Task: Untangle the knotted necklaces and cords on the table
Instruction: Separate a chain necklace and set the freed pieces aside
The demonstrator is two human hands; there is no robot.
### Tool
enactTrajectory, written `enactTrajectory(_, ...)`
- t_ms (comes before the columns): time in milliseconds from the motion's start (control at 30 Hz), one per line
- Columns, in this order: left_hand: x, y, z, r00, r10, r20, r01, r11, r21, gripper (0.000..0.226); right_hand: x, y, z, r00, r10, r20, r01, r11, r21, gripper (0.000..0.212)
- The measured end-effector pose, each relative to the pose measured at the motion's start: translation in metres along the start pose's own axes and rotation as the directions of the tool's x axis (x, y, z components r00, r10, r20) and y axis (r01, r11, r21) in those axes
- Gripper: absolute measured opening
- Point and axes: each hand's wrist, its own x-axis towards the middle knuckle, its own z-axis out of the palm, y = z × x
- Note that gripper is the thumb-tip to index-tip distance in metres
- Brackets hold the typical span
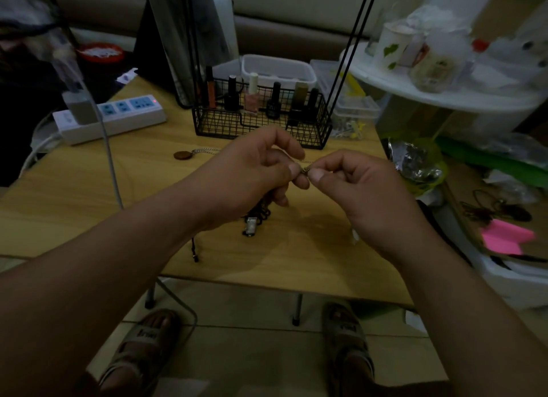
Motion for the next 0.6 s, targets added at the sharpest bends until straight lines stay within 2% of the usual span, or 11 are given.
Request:
enactTrajectory(200, -0.0018, -0.0032, 0.0048, 0.986, 0.111, -0.121, -0.070, 0.952, 0.297, 0.005, -0.0003, 0.0020, 0.0025, 0.997, -0.037, -0.064, 0.036, 0.999, -0.016, 0.007)
enactTrajectory(600, -0.0019, -0.0053, 0.0069, 0.990, 0.092, -0.109, -0.052, 0.945, 0.324, 0.007, -0.0070, 0.0014, 0.0057, 0.993, -0.103, -0.058, 0.095, 0.988, -0.124, 0.009)
